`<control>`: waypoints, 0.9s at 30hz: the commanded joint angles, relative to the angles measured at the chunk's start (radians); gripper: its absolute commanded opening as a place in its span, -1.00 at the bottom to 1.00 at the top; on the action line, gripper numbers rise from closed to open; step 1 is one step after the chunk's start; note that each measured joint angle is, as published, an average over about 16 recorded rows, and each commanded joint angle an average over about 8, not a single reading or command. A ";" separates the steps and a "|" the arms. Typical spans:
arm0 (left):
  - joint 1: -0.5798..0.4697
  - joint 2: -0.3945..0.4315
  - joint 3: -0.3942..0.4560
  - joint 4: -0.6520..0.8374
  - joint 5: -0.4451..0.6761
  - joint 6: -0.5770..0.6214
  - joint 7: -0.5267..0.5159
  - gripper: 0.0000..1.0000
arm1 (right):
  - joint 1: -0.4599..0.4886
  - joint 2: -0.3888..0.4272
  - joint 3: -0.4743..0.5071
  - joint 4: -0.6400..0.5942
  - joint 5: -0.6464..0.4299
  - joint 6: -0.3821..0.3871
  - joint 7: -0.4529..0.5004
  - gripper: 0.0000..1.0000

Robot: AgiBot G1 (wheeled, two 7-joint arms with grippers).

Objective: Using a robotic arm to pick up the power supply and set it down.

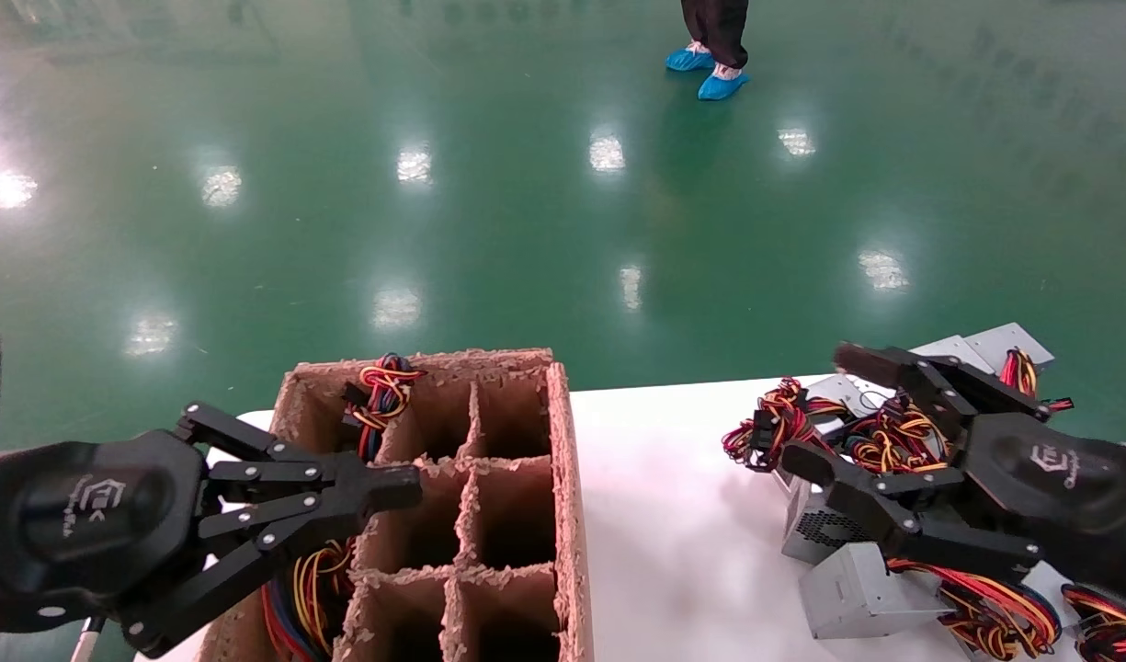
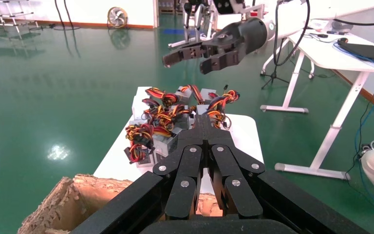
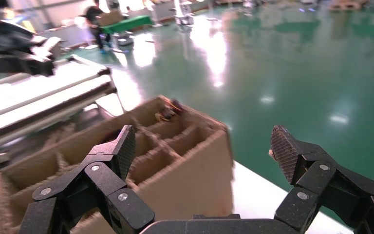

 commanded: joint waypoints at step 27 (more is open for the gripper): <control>0.000 0.000 0.000 0.000 0.000 0.000 0.000 1.00 | 0.093 -0.268 0.418 -0.024 -0.536 -0.335 0.369 1.00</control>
